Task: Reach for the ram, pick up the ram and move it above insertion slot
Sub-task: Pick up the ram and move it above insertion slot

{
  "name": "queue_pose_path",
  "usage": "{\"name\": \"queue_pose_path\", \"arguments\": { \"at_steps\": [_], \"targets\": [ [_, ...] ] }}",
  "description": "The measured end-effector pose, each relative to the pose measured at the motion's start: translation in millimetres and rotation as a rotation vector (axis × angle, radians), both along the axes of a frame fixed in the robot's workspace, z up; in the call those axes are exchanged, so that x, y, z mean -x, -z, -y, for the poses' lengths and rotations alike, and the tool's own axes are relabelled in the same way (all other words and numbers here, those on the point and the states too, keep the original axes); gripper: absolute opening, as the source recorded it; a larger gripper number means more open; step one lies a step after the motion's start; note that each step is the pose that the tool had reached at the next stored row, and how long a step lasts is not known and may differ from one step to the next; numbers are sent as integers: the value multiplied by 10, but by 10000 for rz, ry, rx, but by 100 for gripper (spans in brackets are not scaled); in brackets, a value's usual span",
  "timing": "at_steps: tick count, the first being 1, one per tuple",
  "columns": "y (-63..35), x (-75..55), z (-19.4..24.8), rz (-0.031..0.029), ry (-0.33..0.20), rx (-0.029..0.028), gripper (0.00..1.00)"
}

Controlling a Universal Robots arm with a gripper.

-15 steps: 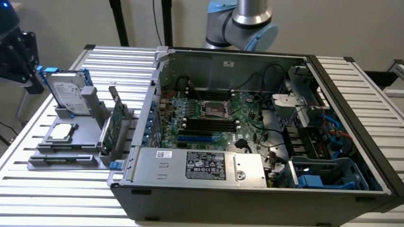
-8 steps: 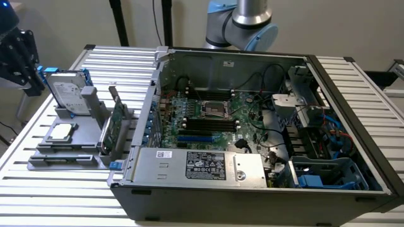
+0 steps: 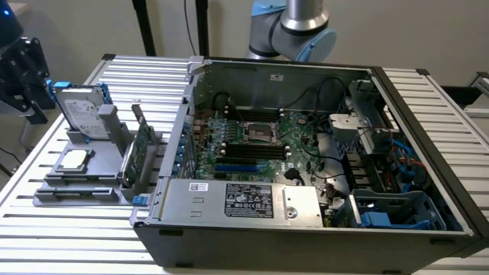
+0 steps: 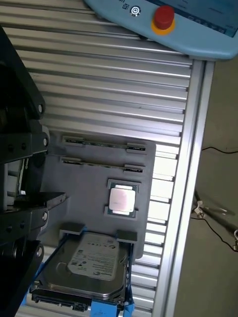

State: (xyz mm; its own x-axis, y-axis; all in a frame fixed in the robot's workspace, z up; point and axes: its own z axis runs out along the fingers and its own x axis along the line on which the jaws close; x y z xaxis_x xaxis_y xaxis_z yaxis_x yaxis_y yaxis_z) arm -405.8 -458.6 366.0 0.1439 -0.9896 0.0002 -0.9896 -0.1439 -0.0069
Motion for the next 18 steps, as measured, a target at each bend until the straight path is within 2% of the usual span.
{"name": "queue_pose_path", "arguments": {
  "at_steps": [7, 11, 14, 18],
  "targets": [
    [127, 61, 14, -1, 259, 1, 42],
    [200, 97, 37, 1, 354, -1, 42],
    [254, 105, 81, 0, 374, 1, 42],
    [327, 105, 163, 0, 377, 0, 42]
  ]
}}
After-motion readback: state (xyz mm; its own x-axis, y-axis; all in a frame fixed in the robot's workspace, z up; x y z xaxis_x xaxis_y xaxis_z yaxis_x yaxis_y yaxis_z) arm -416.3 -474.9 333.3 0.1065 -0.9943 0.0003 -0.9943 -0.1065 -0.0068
